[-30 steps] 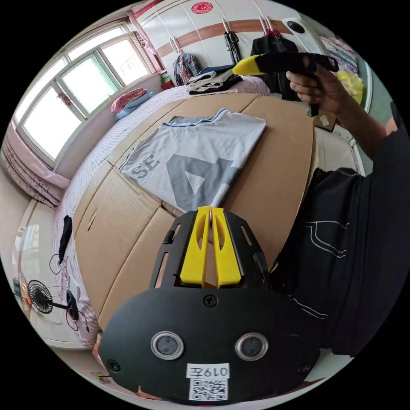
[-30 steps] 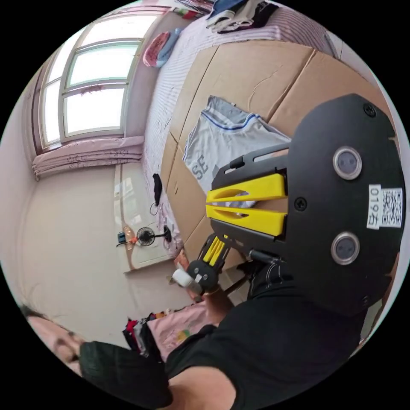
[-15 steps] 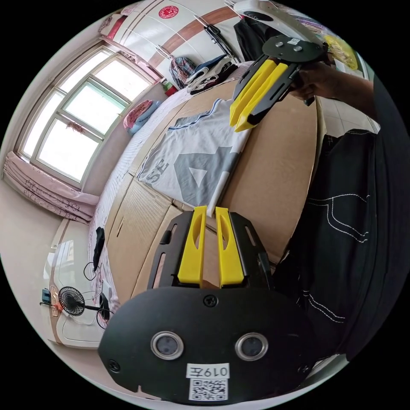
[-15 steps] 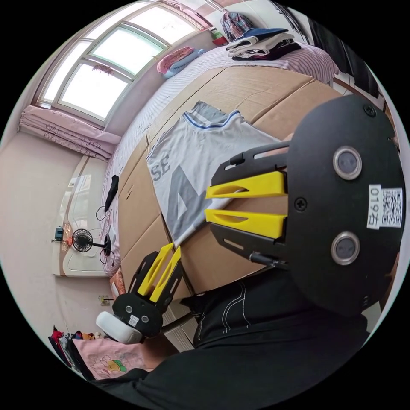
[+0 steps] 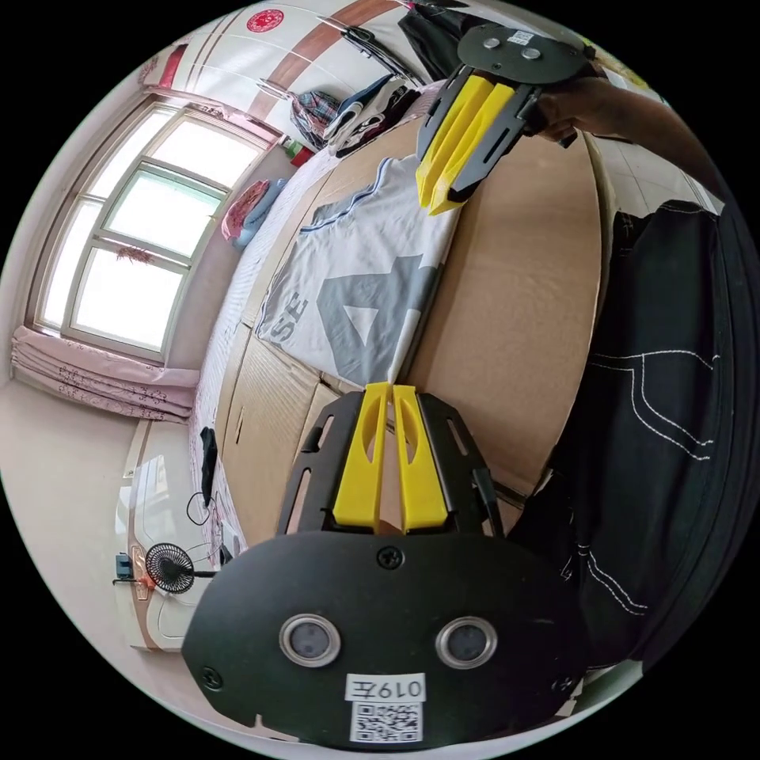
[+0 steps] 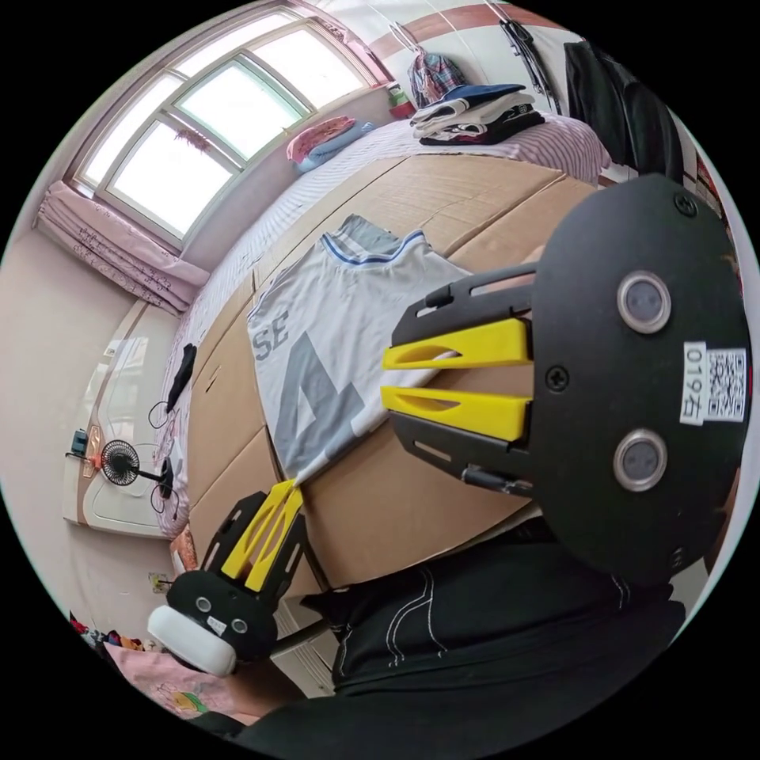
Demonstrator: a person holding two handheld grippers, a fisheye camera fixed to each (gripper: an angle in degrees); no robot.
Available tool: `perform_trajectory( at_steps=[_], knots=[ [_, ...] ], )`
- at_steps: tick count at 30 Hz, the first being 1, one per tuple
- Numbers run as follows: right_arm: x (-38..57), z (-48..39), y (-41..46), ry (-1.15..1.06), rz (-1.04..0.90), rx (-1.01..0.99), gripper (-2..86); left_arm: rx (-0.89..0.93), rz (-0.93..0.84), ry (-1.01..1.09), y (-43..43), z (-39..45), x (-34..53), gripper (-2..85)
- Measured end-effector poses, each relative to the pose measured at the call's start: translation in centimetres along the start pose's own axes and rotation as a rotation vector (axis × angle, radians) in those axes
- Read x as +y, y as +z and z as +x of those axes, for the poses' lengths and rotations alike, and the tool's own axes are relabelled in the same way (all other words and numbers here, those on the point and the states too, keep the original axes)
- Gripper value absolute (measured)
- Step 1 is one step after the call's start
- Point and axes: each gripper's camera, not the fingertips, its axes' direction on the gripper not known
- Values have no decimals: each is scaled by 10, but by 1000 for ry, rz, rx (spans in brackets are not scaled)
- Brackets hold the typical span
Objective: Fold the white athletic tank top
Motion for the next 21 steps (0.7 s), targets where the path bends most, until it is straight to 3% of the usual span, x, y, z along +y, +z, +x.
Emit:
perform_trajectory(
  at_steps=[5,13,21],
  knots=[
    [-4,-11,29,34,-42,-11,-2,-37,-19,85,-7,9,-11,6],
    [-26,-30,55,62,-81,-55,-10,-122,-44,241,-30,4,-19,7],
    [-46,-56,68,20,-98,-78,-7,-94,-149,296,-13,28,-6,8]
  ],
)
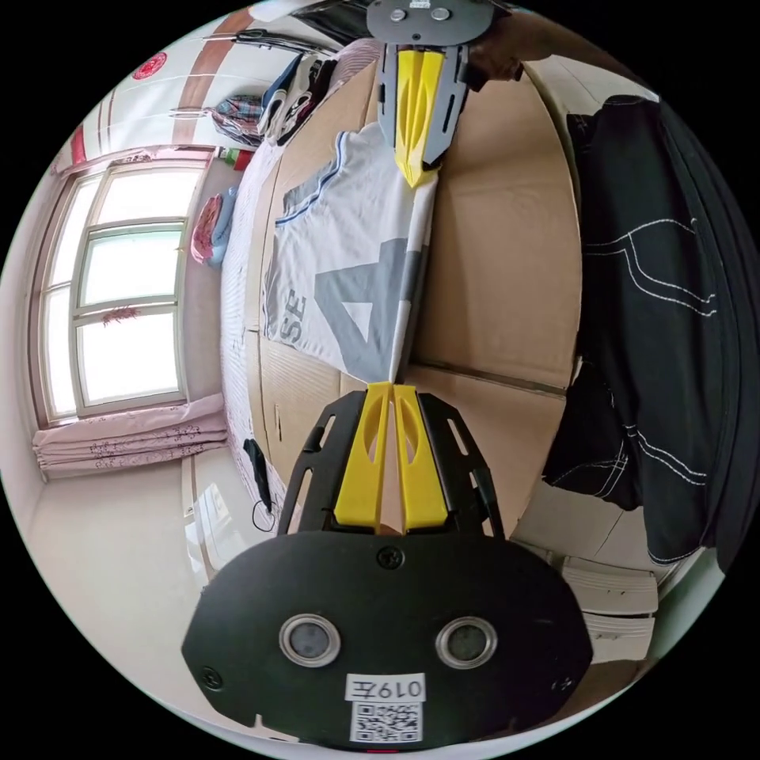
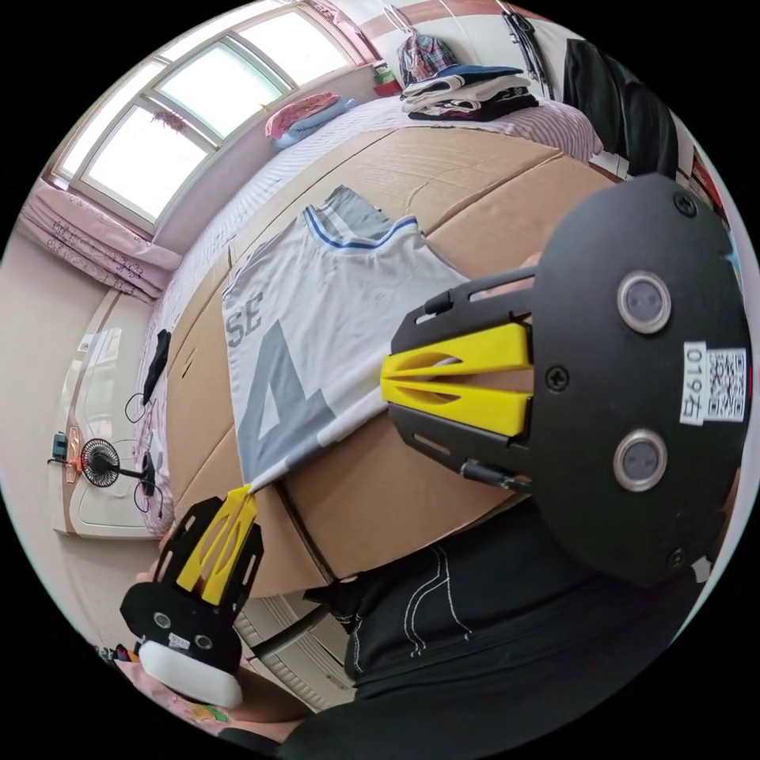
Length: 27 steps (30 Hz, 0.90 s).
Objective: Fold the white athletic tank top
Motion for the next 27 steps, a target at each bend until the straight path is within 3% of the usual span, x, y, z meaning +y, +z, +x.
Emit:
perform_trajectory(
  at_steps=[3,10,15,24,27],
  knots=[
    [-1,-10,-3,-73,2,-33,4,25,-12,-19,4,5,3,8],
    [33,-21,-35,-103,60,219,48,36,22,-86,10,3,13,8],
    [48,-45,-20,-308,-92,396,55,42,24,-80,16,4,13,8],
    [45,-42,-9,-517,-156,464,58,47,29,-81,17,-5,19,8],
    [48,-34,-10,-570,-158,474,19,48,26,-79,20,-8,19,7]
  ],
)
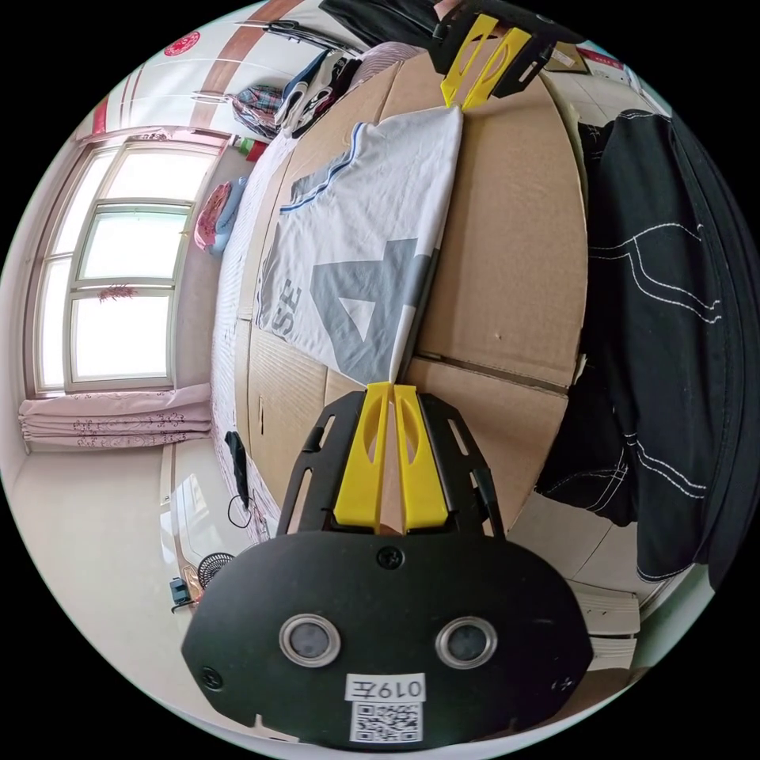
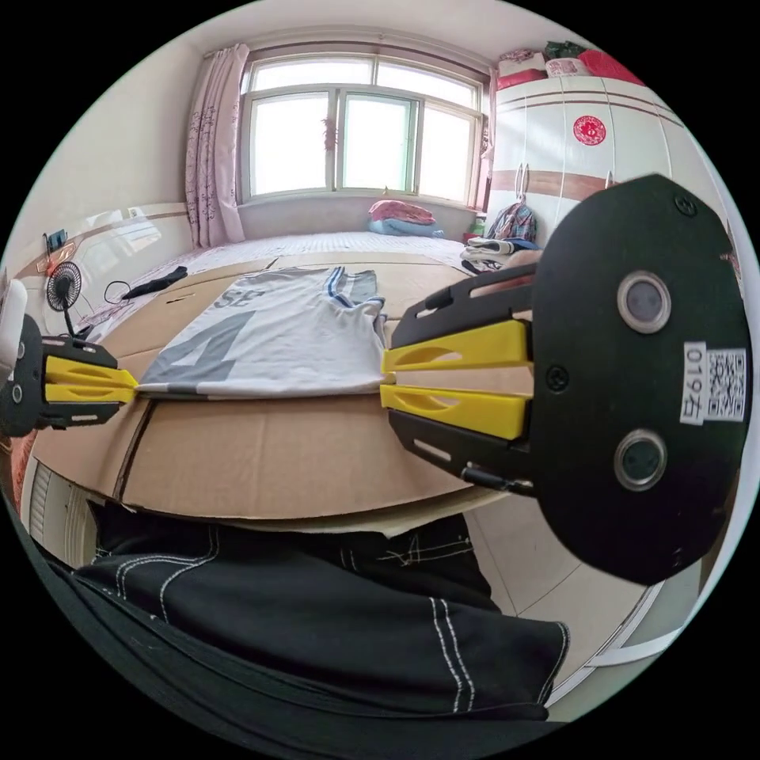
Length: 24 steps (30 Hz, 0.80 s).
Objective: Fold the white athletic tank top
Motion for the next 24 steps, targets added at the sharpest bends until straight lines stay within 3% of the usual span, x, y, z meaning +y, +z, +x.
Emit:
perform_trajectory(
  at_steps=[9,15,24],
  knots=[
    [38,35,18,0,-27,-4,-3,21,1,1,6,-16,5,9],
    [79,73,24,60,4,-47,71,3,12,-5,9,-25,10,10],
    [219,234,69,617,197,-439,55,64,52,-70,12,-60,30,8]
  ],
)
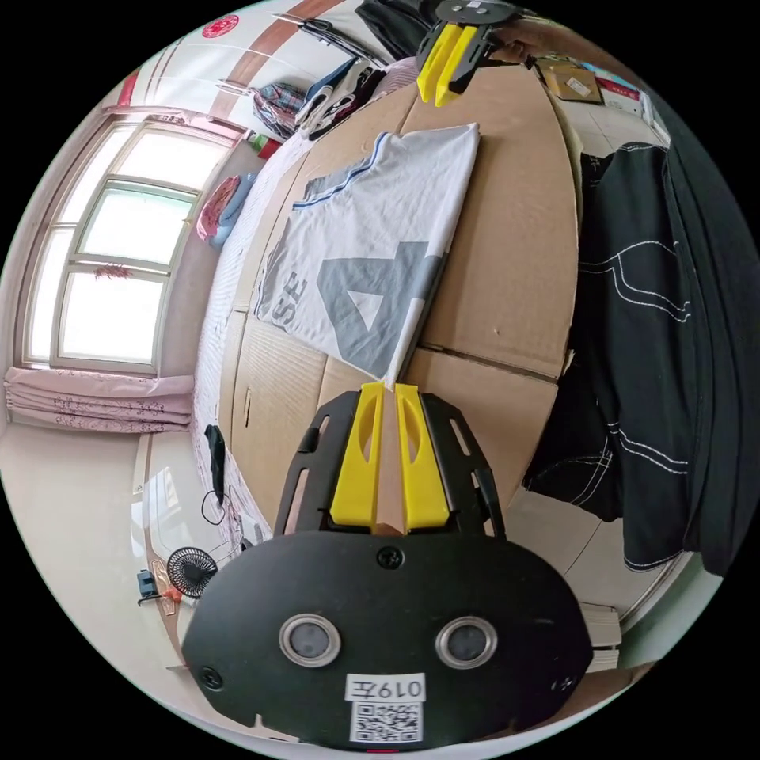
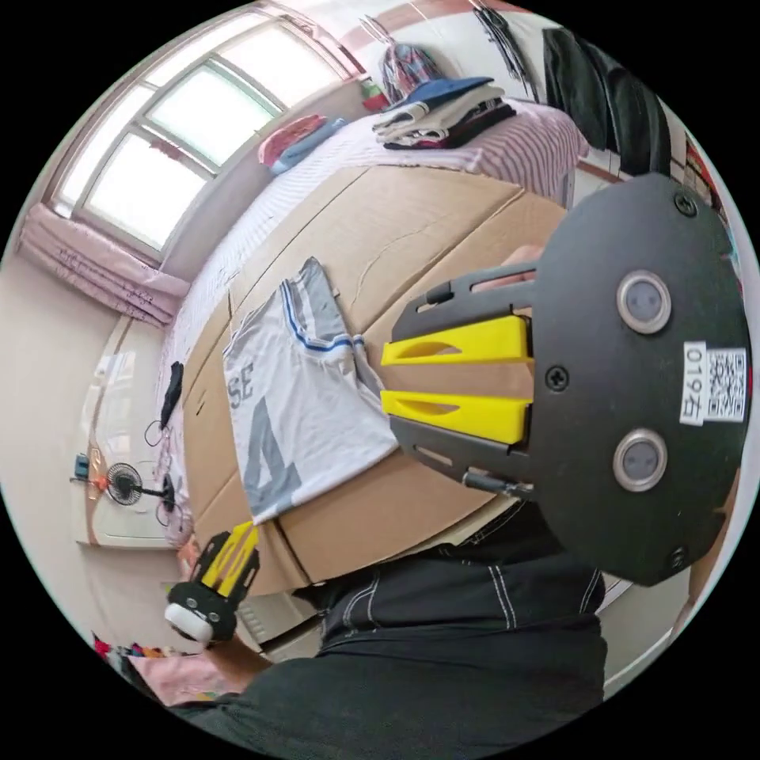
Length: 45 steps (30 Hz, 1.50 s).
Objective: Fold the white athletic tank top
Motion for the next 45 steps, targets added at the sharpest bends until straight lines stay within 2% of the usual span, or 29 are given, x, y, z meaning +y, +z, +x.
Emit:
perform_trajectory(
  at_steps=[2,6,9,11,14,17,26,32,36,40,45],
  knots=[
    [7,63,-3,87,43,-155,50,56,12,-29,-4,-21,11,8],
    [17,145,1,137,84,-287,45,113,78,-111,-15,-57,20,10],
    [24,208,9,176,125,-422,46,168,222,-173,-25,-84,5,12],
    [29,247,18,159,129,-494,51,266,374,-172,-30,-97,-24,12],
    [34,279,23,61,108,-557,61,350,513,-136,-30,-105,-68,13],
    [39,306,19,-39,116,-571,56,424,554,-73,-19,-107,-112,16],
    [41,370,24,-248,78,-669,50,523,449,-4,14,-104,-180,64],
    [40,385,17,-349,57,-666,58,495,384,3,25,-112,-199,69],
    [40,398,12,-370,67,-688,33,484,383,-22,30,-130,-211,68],
    [41,415,-1,-389,107,-712,6,562,353,8,45,-144,-229,68],
    [43,425,-7,-395,89,-726,-2,534,345,15,52,-150,-245,66]
  ],
)
